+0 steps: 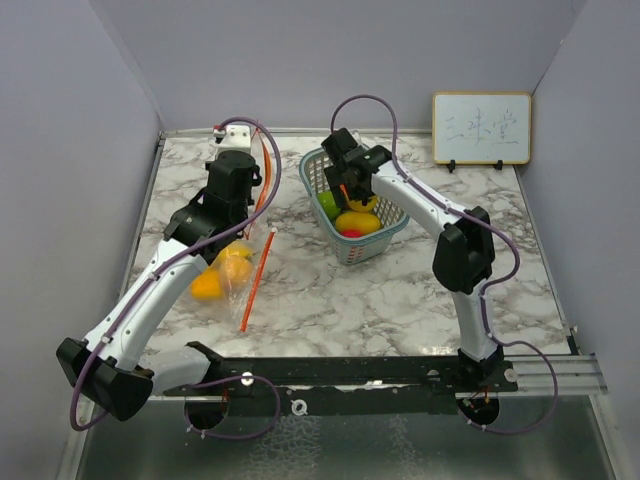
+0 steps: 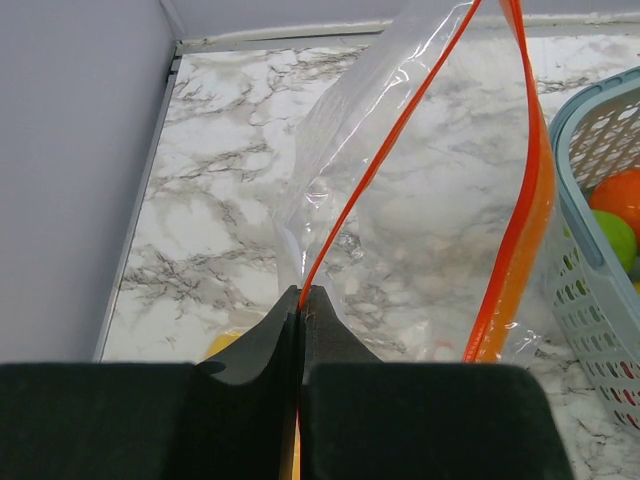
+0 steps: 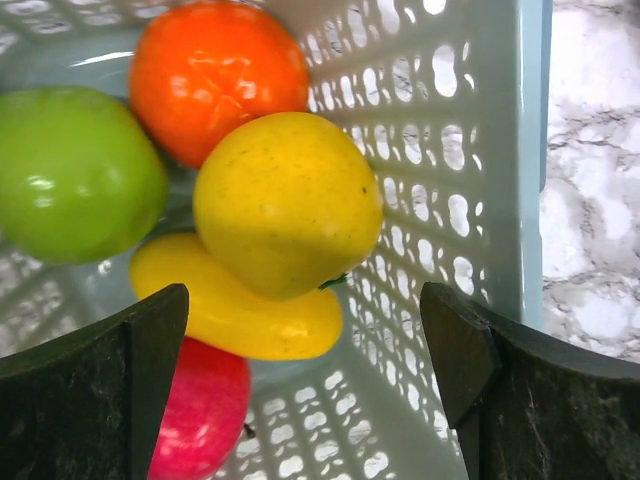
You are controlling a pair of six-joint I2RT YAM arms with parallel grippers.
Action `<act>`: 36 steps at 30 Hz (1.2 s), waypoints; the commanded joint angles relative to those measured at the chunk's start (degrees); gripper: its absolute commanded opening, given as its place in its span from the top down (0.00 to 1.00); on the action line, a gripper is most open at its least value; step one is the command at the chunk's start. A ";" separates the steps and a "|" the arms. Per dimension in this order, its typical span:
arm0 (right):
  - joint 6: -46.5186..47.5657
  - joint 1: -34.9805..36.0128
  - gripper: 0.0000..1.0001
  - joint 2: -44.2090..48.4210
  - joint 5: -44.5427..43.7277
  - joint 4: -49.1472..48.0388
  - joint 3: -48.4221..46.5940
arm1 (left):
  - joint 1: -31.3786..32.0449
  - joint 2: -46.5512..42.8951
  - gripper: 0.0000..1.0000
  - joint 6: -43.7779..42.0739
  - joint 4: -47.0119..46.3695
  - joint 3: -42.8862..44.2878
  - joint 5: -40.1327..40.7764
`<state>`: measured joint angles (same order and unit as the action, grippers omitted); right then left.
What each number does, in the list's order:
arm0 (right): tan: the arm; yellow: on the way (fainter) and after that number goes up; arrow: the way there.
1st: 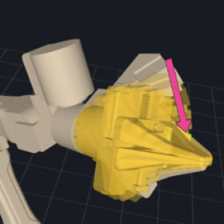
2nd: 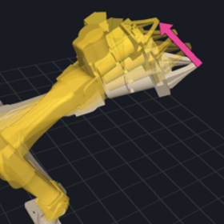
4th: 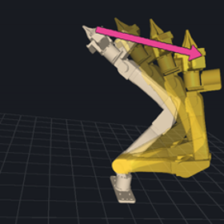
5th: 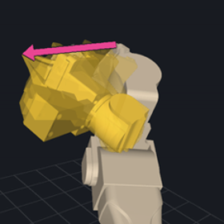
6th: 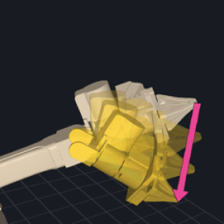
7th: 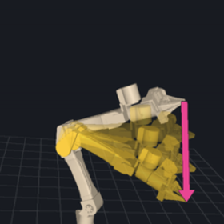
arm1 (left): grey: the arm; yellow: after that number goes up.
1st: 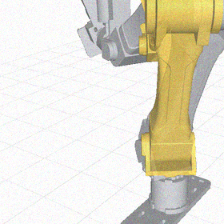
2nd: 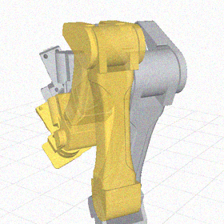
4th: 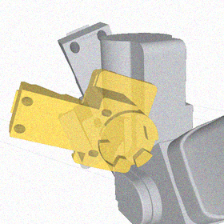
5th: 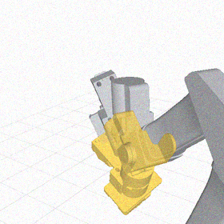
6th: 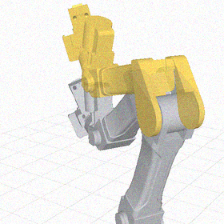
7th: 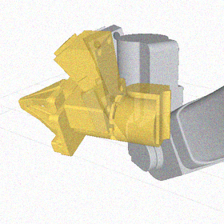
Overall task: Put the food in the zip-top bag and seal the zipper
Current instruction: Pick up the fake fruit from the bin.
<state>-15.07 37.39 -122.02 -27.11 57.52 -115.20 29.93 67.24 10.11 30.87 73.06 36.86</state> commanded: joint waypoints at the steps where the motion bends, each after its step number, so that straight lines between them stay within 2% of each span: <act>1: 1.53 -0.29 0.00 -3.07 -6.00 -5.36 1.90 | -0.40 -1.76 1.00 -1.26 -2.08 1.30 -1.06; 6: -0.03 -0.43 0.01 -5.93 -3.34 -7.99 2.92 | -0.47 -1.11 1.00 -1.88 -1.75 1.73 -1.26; 9: 0.43 -0.83 0.08 -5.46 -3.09 -13.10 5.94 | -0.50 -1.06 1.00 -1.81 -1.99 1.50 -1.65; 11: 0.32 -1.35 0.20 -5.72 -3.00 -13.99 6.06 | -0.49 -0.83 1.00 -1.92 -1.98 1.43 -1.94; 15: 0.84 -1.86 0.53 -5.26 -5.09 -14.78 6.49 | -0.49 -0.41 1.00 -2.02 -1.94 1.65 -2.18; 18: 0.87 -1.96 0.73 -2.18 -5.28 -16.56 8.42 | -0.49 -0.36 1.00 -2.05 -2.04 1.50 -2.48; 23: 2.67 -1.97 0.79 7.19 2.96 -20.77 11.90 | -0.59 -0.02 1.00 -1.49 -2.33 1.39 -3.75; 31: 7.36 -1.97 0.78 20.89 27.67 -25.95 11.46 | -0.58 0.61 1.00 -0.33 -3.50 2.34 -7.42; 36: 4.19 -2.30 0.77 23.16 46.23 -30.25 7.54 | -0.59 -0.80 1.00 2.33 -7.10 0.61 -13.52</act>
<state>-9.72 35.48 -99.57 -1.45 33.47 -104.68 29.61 67.88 9.91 28.71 73.38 29.65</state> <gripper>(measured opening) 0.660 0.018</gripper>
